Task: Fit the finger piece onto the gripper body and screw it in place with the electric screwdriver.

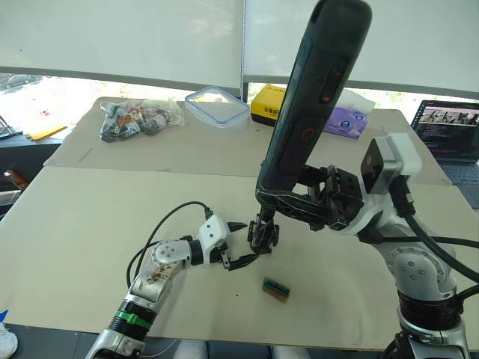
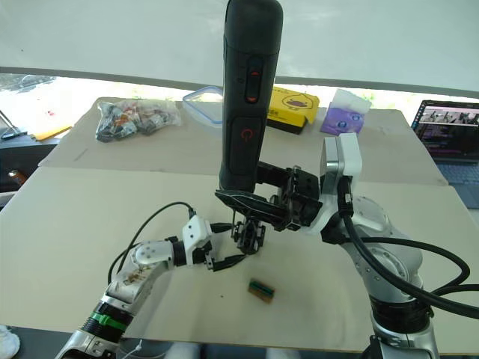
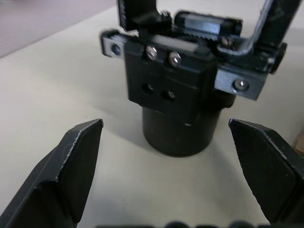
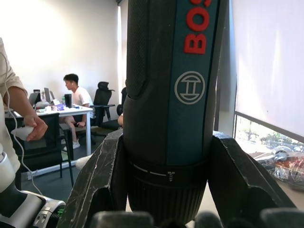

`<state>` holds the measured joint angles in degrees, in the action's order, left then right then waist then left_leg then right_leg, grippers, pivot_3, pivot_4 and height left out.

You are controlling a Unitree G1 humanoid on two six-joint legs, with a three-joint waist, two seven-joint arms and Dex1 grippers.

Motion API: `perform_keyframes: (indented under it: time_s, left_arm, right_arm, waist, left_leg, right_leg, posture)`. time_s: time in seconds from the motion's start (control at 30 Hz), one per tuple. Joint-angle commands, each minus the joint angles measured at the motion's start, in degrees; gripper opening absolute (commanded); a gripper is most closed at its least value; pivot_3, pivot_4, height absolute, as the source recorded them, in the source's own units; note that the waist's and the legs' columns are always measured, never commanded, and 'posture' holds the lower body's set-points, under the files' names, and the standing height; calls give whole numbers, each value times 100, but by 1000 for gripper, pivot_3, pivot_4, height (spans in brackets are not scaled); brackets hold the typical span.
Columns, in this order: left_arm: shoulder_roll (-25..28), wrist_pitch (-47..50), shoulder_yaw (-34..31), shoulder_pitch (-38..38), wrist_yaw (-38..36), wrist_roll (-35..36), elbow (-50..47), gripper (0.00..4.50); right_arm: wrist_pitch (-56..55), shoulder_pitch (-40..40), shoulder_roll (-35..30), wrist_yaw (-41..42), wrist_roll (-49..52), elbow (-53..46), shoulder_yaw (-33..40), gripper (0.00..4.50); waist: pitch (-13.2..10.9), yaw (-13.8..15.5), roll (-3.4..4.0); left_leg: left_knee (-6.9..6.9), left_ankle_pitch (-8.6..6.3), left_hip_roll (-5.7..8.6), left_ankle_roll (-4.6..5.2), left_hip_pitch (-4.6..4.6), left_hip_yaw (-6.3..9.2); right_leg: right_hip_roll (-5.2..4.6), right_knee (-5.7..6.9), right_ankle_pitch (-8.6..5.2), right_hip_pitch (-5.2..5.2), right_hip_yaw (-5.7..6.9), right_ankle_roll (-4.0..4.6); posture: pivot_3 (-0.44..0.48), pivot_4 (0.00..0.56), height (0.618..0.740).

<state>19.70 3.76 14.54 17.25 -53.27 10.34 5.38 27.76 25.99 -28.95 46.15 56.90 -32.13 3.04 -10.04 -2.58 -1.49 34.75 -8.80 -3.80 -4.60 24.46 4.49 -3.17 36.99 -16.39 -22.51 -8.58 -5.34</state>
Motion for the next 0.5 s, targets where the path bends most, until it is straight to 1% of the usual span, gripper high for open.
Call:
perform_keyframes:
  time_s: [0.03,0.23,0.4,0.5]
  left_arm:
    - [-142,-103,94,195,-26,-46,112,4482]
    - [-438,-103,221,369,145,-251,355,4482]
    - [-501,35,263,446,201,-340,470,4482]
    - [-435,101,268,432,63,-318,477,3729]
  right_arm:
    - [-133,194,5,-5,89,-232,173,1956]
    - [-152,239,18,-24,36,-182,172,1956]
    - [-150,254,12,-24,22,-160,187,1956]
    - [-153,248,-3,1,12,-140,204,1956]
  waist:
    - [0,1,0]
    - [0,2,0]
    - [0,5,0]
    - [0,4,0]
  left_leg:
    - [0,0,0,0,0,0]
    - [2,0,1,0,0,0]
    - [1,0,1,0,-1,1]
    - [2,0,1,0,-2,1]
  right_leg:
    - [0,0,0,0,0,0]
    - [0,0,0,2,0,-1]
    - [0,0,1,2,0,-2]
    - [0,0,1,3,0,-3]
  posture:
    - [0,150,740]
    - [0,150,740]
    - [0,150,740]
    - [0,150,740]
